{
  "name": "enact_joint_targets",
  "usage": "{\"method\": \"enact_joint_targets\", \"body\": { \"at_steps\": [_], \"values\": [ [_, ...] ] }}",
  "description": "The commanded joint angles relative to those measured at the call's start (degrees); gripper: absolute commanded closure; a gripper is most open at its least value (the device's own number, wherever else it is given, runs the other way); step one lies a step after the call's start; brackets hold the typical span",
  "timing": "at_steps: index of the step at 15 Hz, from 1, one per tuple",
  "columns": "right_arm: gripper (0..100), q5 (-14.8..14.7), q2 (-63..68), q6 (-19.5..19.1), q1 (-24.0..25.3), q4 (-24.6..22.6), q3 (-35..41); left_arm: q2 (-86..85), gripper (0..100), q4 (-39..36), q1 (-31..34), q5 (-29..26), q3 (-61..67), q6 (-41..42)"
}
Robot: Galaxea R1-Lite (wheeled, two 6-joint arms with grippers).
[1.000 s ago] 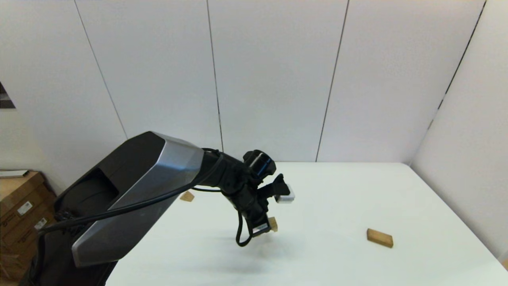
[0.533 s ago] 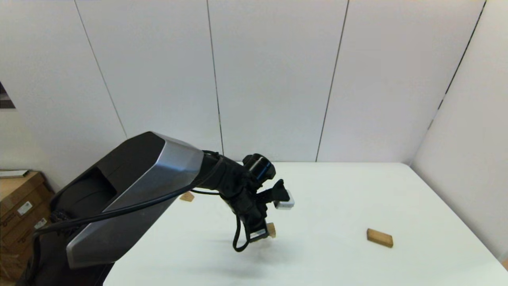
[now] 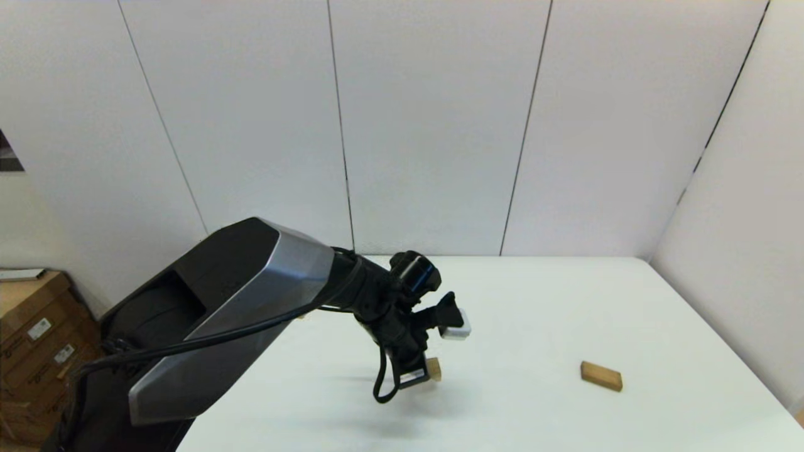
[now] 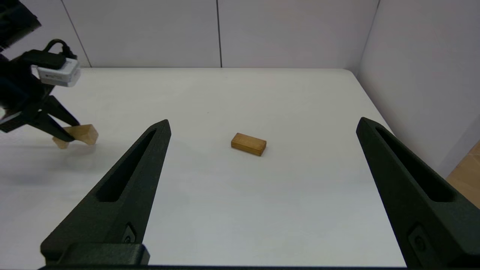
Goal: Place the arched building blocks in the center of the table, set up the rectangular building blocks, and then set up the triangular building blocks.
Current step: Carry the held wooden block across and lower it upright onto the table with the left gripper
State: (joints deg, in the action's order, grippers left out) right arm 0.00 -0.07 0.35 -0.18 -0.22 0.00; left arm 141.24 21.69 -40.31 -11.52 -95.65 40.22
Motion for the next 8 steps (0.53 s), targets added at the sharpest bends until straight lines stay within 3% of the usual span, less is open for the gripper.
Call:
{"method": "enact_joint_targets", "body": {
  "at_steps": [1,8],
  "values": [
    [0,-0.1,0.1,0.0,0.0,0.0,0.1,1.6,100,-0.2,-1.3,-0.1,-0.9,1.0],
    [0,0.0,0.0,0.0,0.0,0.0,0.1,1.4,100,0.5,-1.1,-2.5,-0.1,3.5]
  ]
}}
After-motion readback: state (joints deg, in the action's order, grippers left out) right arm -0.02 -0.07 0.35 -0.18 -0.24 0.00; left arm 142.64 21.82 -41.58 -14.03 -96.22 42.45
